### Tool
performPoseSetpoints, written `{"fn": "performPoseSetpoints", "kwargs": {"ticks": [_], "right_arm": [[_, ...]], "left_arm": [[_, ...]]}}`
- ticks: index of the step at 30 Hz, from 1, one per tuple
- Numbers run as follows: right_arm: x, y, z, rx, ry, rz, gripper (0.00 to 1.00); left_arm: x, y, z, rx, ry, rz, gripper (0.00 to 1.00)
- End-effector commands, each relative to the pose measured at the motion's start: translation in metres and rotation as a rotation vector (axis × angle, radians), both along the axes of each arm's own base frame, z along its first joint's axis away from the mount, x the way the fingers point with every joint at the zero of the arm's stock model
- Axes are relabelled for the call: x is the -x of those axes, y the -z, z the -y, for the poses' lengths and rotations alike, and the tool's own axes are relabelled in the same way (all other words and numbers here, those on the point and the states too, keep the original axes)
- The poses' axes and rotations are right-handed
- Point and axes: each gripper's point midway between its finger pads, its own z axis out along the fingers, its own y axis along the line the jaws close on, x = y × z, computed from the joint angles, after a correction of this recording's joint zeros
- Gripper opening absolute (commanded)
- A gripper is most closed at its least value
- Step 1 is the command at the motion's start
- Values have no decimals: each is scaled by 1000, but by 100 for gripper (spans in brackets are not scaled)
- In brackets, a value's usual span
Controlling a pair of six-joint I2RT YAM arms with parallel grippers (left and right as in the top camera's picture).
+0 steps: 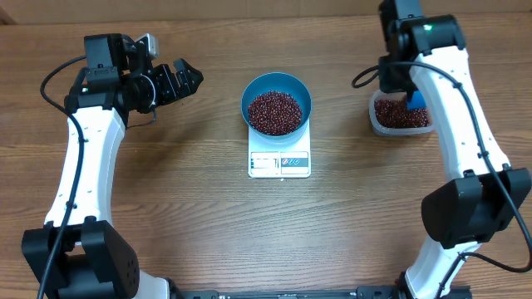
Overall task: Scoop item into bowl and weigh 150g on scale
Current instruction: 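Dip the scoop into the beans in the tub, right gripper, then lift the filled scoop and carry it over the teal bowl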
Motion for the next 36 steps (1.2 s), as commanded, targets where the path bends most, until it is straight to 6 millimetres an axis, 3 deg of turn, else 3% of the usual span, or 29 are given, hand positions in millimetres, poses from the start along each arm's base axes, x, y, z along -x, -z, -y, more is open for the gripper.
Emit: {"fn": "performPoseSetpoints", "kwargs": {"ticks": [1, 11, 13, 17, 21, 23, 36], "right_arm": [[-3, -22, 10, 50, 22, 66, 4], [-5, -21, 7, 26, 15, 70, 3], [-8, -15, -11, -77, -13, 71, 4], [-15, -9, -69, -401, -120, 70, 4], [-19, -26, -131, -734, -262, 90, 4], [-19, -35, -149, -829, -315, 100, 4], [-10, -44, -187, -905, -417, 85, 4]], "left_arm": [[-2, -17, 2, -16, 11, 48, 99], [-2, -17, 2, -16, 11, 48, 100], [-2, -17, 2, -16, 11, 48, 99], [-2, -17, 2, -16, 11, 48, 100], [-2, -16, 2, -16, 11, 47, 100], [-2, -17, 2, -16, 11, 48, 100], [-2, -17, 2, -16, 11, 47, 100]]}}
